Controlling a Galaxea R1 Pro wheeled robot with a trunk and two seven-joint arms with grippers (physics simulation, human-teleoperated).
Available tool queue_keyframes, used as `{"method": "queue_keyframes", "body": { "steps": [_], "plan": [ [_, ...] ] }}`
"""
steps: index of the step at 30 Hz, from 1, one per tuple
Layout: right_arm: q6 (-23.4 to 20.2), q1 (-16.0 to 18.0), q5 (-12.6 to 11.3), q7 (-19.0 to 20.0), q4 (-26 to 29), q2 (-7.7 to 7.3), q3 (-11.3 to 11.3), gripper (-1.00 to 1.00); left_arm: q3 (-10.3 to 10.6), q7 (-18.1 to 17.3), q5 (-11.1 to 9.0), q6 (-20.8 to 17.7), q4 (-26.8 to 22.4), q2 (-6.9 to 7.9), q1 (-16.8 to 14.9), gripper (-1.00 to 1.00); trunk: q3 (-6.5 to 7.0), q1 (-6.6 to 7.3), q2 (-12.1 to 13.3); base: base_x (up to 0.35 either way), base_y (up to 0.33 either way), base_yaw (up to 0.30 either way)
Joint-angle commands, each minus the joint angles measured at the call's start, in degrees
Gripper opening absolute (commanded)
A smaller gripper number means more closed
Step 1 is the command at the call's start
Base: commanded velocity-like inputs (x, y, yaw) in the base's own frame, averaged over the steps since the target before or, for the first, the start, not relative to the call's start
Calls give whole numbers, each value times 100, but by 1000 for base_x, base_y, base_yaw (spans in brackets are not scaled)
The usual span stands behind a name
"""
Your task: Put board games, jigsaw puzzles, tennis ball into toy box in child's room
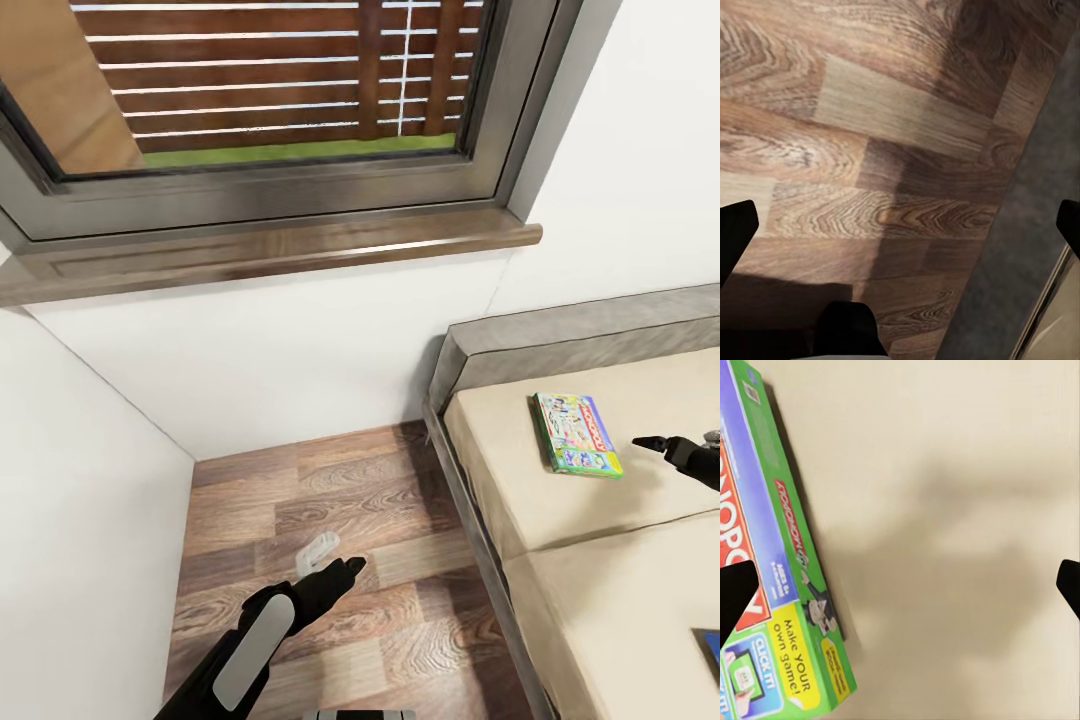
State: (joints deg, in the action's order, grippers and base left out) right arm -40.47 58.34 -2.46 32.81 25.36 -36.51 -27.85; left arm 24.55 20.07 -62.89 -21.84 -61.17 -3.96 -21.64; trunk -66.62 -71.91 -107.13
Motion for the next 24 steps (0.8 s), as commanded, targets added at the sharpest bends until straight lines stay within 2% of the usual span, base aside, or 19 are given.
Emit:
{"method": "queue_keyframes", "body": {
  "steps": [1,24],
  "plan": [
    [-47,4,-24,0,3,2,-25,100,5,50,-56,-4,-9,1,-2,100,-4,0,-2,0,0,-11],
    [-46,59,-15,87,49,95,20,100,15,50,-56,-4,-9,-7,-4,100,-3,0,-2,0,0,-3]
  ]
}}
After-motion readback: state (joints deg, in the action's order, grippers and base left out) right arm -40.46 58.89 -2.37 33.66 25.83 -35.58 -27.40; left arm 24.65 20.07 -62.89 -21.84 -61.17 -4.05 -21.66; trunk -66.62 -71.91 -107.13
